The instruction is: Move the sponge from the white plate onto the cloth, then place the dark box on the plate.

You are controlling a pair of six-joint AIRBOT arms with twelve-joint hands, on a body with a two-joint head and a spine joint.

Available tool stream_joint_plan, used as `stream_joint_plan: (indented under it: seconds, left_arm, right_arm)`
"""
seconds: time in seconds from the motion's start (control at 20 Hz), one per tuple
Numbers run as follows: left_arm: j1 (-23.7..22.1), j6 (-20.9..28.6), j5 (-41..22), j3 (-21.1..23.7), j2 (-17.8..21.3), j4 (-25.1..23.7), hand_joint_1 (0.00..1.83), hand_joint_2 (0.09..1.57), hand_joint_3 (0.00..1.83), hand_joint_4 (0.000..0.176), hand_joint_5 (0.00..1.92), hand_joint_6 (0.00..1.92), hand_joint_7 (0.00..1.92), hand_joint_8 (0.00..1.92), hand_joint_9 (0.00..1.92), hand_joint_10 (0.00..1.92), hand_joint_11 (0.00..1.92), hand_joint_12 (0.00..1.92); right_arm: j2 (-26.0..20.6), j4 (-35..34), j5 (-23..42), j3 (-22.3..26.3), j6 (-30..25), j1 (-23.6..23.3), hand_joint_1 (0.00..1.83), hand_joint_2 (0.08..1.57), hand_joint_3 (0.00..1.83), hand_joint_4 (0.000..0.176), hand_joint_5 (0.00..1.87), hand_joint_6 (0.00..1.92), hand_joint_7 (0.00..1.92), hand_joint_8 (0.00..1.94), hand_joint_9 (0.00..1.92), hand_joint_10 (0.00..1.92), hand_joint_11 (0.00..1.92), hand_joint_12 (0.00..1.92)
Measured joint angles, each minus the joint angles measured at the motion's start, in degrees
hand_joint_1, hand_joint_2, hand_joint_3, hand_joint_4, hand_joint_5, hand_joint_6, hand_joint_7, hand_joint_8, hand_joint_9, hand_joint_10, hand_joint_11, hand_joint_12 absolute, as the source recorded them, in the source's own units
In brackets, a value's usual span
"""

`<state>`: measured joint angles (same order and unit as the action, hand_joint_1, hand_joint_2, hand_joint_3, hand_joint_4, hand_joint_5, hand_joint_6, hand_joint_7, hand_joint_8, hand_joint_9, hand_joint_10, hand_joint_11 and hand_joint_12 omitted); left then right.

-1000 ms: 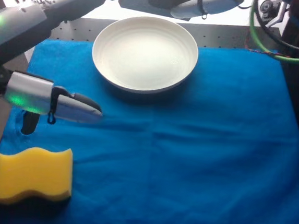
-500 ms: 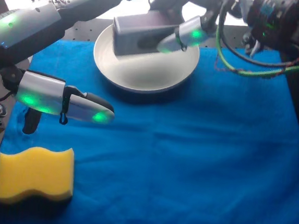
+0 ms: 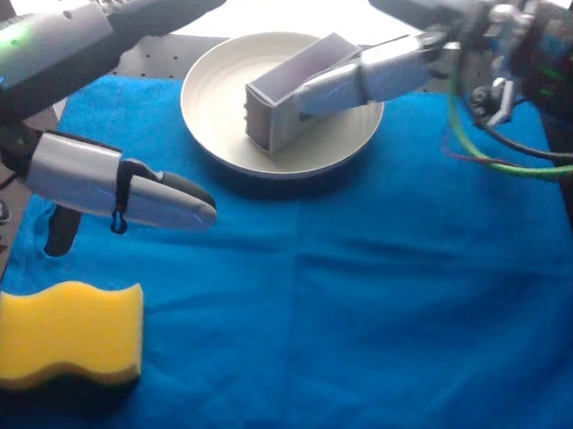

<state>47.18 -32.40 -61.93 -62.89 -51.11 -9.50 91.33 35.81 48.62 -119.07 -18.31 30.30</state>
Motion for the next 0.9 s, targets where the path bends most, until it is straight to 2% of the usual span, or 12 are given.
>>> stream_joint_plan:
  seconds: [0.1,0.2,0.25,0.3,0.35,0.4,0.45,0.5,0.7,0.75,0.8,0.9]
  left_arm:
    - [1.2,-1.5,-1.6,1.0,1.2,2.3,0.86,0.75,0.0,0.13,0.0,0.0,0.0,0.0,0.04,0.0,0.0,0.42]
    - [3.4,-4.0,-4.0,2.5,2.6,5.5,0.84,0.75,0.0,0.171,0.0,0.0,0.0,0.0,0.01,0.0,0.0,0.38]
    - [5.1,-5.7,-6.1,3.8,3.6,8.4,0.86,0.76,0.0,0.143,0.0,0.0,0.01,0.0,0.04,0.0,0.0,0.5]
    - [6.6,-6.5,-8.4,4.5,4.3,10.5,0.87,0.74,0.0,0.139,0.0,0.0,0.02,0.0,0.07,0.01,0.0,0.63]
    - [8.0,-7.1,-10.6,5.0,4.6,11.9,0.86,0.73,0.0,0.154,0.0,0.0,0.02,0.0,0.1,0.01,0.0,0.71]
    - [10.2,-8.1,-13.9,6.0,5.0,14.9,0.79,0.75,0.0,0.147,0.0,0.0,0.01,0.0,0.1,0.01,0.0,0.73]
    - [12.3,-8.6,-16.5,6.6,5.0,17.0,0.73,0.77,0.01,0.17,0.0,0.0,0.05,0.0,0.12,0.01,0.0,0.77]
    - [13.7,-8.6,-18.1,7.1,5.0,18.1,0.68,0.77,0.0,0.175,0.0,0.0,0.05,0.0,0.12,0.0,0.0,0.81]
    - [20.6,-8.7,-28.0,10.0,3.3,23.5,0.56,0.93,0.02,0.171,0.0,0.0,0.05,0.0,0.12,0.01,0.0,0.75]
    - [21.4,-8.7,-28.8,10.1,2.7,24.2,0.52,1.03,0.02,0.143,0.0,0.0,0.03,0.0,0.09,0.0,0.0,0.72]
    - [21.6,-8.7,-29.3,10.5,2.4,24.7,0.44,1.04,0.01,0.168,0.0,0.0,0.03,0.0,0.09,0.0,0.0,0.68]
    - [22.8,-8.3,-30.1,10.9,1.4,24.4,0.38,1.06,0.0,0.171,0.0,0.0,0.0,0.0,0.04,0.0,0.0,0.58]
  right_arm:
    - [-5.4,-6.8,6.3,4.9,0.5,1.4,0.72,0.74,0.0,0.176,0.0,0.0,0.0,0.0,0.0,0.0,0.0,0.0]
    - [-12.4,-14.5,12.3,12.8,5.2,3.4,0.71,0.7,0.0,0.176,0.0,0.0,0.0,0.0,0.0,0.0,0.0,0.0]
    - [-16.9,-18.2,16.6,18.3,8.7,5.5,0.7,0.72,0.0,0.176,0.0,0.0,0.0,0.0,0.0,0.0,0.0,0.0]
    - [-19.8,-20.5,20.2,22.2,10.9,7.5,0.75,0.72,0.0,0.176,0.0,0.0,0.0,0.0,0.0,0.0,0.0,0.0]
    - [-21.7,-22.1,23.0,25.0,11.1,9.6,0.73,0.76,0.01,0.176,0.0,0.0,0.0,0.0,0.0,0.0,0.0,0.0]
    - [-23.6,-23.5,27.6,28.0,11.8,12.9,0.83,0.78,0.02,0.176,0.0,0.0,0.0,0.0,0.0,0.0,0.0,0.0]
    - [-24.4,-25.2,31.2,29.9,12.1,16.0,0.81,0.83,0.01,0.159,0.0,0.0,0.0,0.0,0.0,0.0,0.0,0.0]
    - [-24.8,-26.9,33.4,31.4,12.5,18.2,0.84,0.87,0.02,0.173,0.0,0.0,0.0,0.0,0.0,0.0,0.0,0.0]
    - [-28.3,-38.1,44.1,41.7,19.1,32.9,0.8,1.0,0.02,0.176,0.0,0.0,0.0,0.0,0.0,0.0,0.0,0.0]
    - [-28.9,-39.6,44.9,43.3,19.7,35.1,0.89,0.95,0.0,0.176,0.04,0.01,0.0,0.0,0.0,0.0,0.0,0.0]
    - [-29.6,-41.2,45.2,45.0,20.2,36.9,0.81,0.91,0.0,0.176,0.01,0.0,0.0,0.0,0.0,0.0,0.0,0.0]
    - [-30.0,-43.7,45.9,46.1,20.8,41.0,0.75,0.91,0.0,0.176,0.0,0.0,0.0,0.0,0.0,0.0,0.0,0.0]
